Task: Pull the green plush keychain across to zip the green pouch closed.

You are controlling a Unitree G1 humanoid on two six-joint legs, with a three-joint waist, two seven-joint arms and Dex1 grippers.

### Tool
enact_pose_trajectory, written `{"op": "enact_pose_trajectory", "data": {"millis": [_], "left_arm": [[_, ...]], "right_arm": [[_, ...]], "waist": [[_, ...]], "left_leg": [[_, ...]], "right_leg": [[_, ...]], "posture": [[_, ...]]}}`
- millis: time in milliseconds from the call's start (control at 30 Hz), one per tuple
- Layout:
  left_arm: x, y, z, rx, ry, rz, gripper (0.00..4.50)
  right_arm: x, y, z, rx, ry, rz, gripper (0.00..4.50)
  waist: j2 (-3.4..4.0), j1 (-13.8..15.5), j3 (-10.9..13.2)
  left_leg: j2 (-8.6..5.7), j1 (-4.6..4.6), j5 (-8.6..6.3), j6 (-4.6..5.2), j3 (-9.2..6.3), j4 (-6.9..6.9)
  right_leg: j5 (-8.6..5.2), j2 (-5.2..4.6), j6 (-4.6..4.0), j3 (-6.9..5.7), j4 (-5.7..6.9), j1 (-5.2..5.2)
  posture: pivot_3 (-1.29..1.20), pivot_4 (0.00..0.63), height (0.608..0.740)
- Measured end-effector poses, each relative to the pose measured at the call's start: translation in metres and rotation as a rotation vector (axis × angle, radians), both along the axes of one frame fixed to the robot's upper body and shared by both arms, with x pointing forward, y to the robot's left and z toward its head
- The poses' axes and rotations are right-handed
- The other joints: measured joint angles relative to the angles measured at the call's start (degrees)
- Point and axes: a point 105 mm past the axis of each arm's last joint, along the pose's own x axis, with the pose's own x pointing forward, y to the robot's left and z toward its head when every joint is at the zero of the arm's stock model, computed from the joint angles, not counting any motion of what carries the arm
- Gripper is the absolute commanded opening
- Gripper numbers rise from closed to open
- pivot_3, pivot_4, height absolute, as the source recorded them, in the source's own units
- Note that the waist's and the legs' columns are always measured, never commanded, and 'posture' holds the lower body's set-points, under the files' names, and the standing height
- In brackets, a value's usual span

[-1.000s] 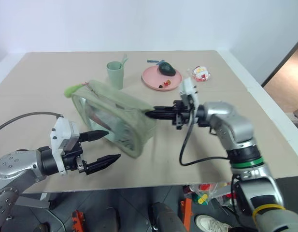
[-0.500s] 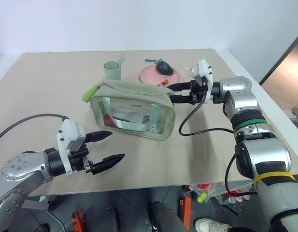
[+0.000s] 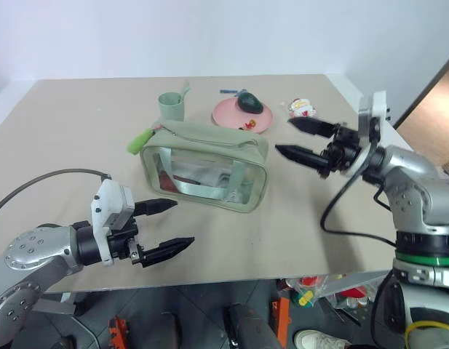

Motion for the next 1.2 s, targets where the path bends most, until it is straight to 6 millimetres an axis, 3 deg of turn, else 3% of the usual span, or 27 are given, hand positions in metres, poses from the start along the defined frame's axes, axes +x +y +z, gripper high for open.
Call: {"op": "enact_pose_trajectory", "data": {"millis": [100,300,400,733,767,1033,1200], "left_arm": [[0.002,-0.001,0.002,0.005,0.0,-0.036,4.5],[0.006,-0.004,0.006,0.009,-0.009,-0.072,4.5],[0.008,-0.003,0.005,0.016,-0.011,-0.064,4.5],[0.009,0.0,-0.002,0.031,0.004,-0.045,4.5],[0.01,0.0,-0.002,0.033,0.004,-0.044,4.5],[0.01,-0.002,-0.007,0.046,0.012,-0.044,4.5],[0.011,-0.001,-0.008,0.056,0.008,-0.044,4.5]], "right_arm": [[-0.007,0.013,-0.016,-0.006,0.046,-0.011,4.34],[0.004,0.023,-0.026,-0.016,0.036,-0.086,4.34],[0.007,0.02,-0.031,-0.027,0.034,-0.105,3.59],[0.006,0.026,-0.039,-0.032,0.046,-0.089,0.15],[0.005,0.027,-0.039,-0.032,0.045,-0.086,0.02],[0.002,0.035,-0.03,-0.047,-0.05,0.002,0.02],[0.011,0.03,-0.021,-0.038,-0.123,0.058,0.02]], "waist": [[0.01,-0.1,0.0],[-0.01,-0.1,0.0],[0.0,-0.1,0.0],[0.0,-0.1,0.0],[0.0,-0.1,0.0],[0.0,-0.1,0.0],[-0.01,-0.1,0.0]], "left_leg": [[-0.01,0.02,0.04,-0.01,-0.01,0.08],[-0.08,-0.02,0.14,0.0,0.02,0.22],[-0.08,-0.04,0.13,0.0,0.05,0.17],[-0.03,-0.07,0.07,0.05,-0.04,0.03],[-0.03,-0.07,0.07,0.05,-0.04,0.04],[-0.03,-0.05,0.07,0.05,-0.01,0.08],[-0.03,-0.07,0.07,0.05,-0.01,0.07]], "right_leg": [[0.02,0.04,-0.24,0.05,0.0,0.0],[0.14,0.02,-0.18,0.18,-0.03,0.02],[0.12,0.02,-0.16,0.2,-0.05,0.0],[0.02,0.11,-0.23,0.15,-0.04,-0.05],[0.02,0.11,-0.23,0.15,-0.04,-0.05],[0.04,0.12,-0.22,0.17,-0.04,-0.05],[0.04,0.11,-0.21,0.16,-0.05,-0.03]], "posture": [[0.0,0.15,0.74],[0.0,0.15,0.74],[0.0,0.15,0.74],[0.0,0.15,0.74],[0.0,0.15,0.74],[0.0,0.15,0.74],[0.0,0.15,0.74]]}}
